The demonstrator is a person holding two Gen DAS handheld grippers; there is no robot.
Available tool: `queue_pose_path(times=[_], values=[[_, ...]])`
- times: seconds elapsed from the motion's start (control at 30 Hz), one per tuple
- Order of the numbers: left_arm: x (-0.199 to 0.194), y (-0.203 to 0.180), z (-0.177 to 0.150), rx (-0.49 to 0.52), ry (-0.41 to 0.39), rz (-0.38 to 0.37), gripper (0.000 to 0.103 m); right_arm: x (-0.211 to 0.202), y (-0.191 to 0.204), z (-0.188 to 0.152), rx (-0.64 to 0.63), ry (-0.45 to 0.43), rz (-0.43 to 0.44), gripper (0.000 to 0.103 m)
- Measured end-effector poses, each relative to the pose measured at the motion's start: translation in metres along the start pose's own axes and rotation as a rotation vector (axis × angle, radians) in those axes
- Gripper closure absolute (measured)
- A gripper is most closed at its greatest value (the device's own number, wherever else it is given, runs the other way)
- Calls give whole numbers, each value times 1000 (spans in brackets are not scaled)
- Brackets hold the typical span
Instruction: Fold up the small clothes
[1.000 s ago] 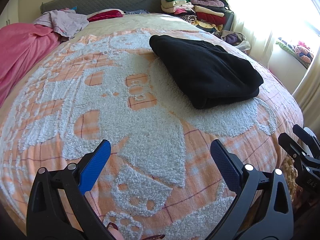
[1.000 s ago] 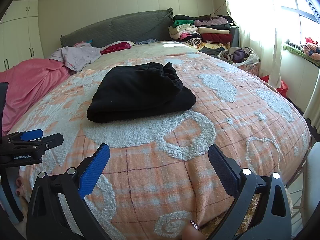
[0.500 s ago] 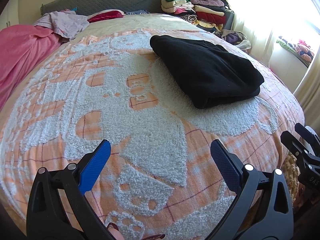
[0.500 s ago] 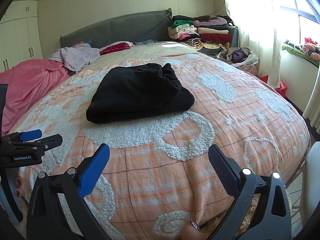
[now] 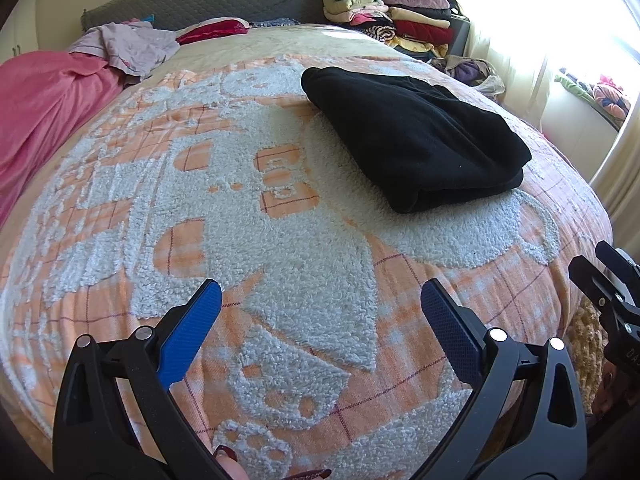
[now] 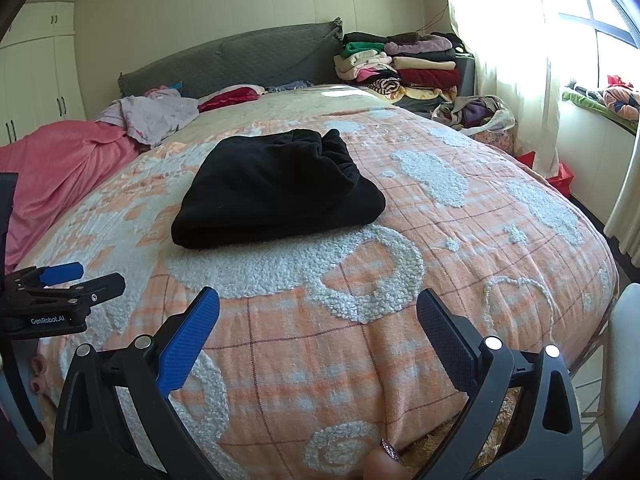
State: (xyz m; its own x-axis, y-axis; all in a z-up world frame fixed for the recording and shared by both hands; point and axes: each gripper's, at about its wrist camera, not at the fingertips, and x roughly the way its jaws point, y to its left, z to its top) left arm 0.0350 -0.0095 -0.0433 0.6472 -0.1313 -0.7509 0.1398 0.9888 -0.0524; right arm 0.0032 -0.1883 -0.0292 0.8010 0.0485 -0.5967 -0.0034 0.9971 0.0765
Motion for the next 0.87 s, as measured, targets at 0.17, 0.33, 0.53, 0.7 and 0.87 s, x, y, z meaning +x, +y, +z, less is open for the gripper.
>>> queue_pose_path(times=[0.17, 0.33, 0.53, 0.7, 0.87], values=[[0, 0, 0, 7, 2, 13, 10, -2, -2, 1, 2, 0, -4, 5], [0, 1, 2, 9, 2, 19, 10, -5, -11, 2, 25, 1, -17, 5], [-6, 16, 8, -16, 5, 39, 10, -22, -65, 5, 151, -9, -130, 5], [-13, 106, 32, -178, 15, 142, 10, -54, -176, 1, 349, -34, -331, 5], [-29, 265, 50, -370, 33, 424, 10, -74, -331, -28, 555, 29, -664, 5]])
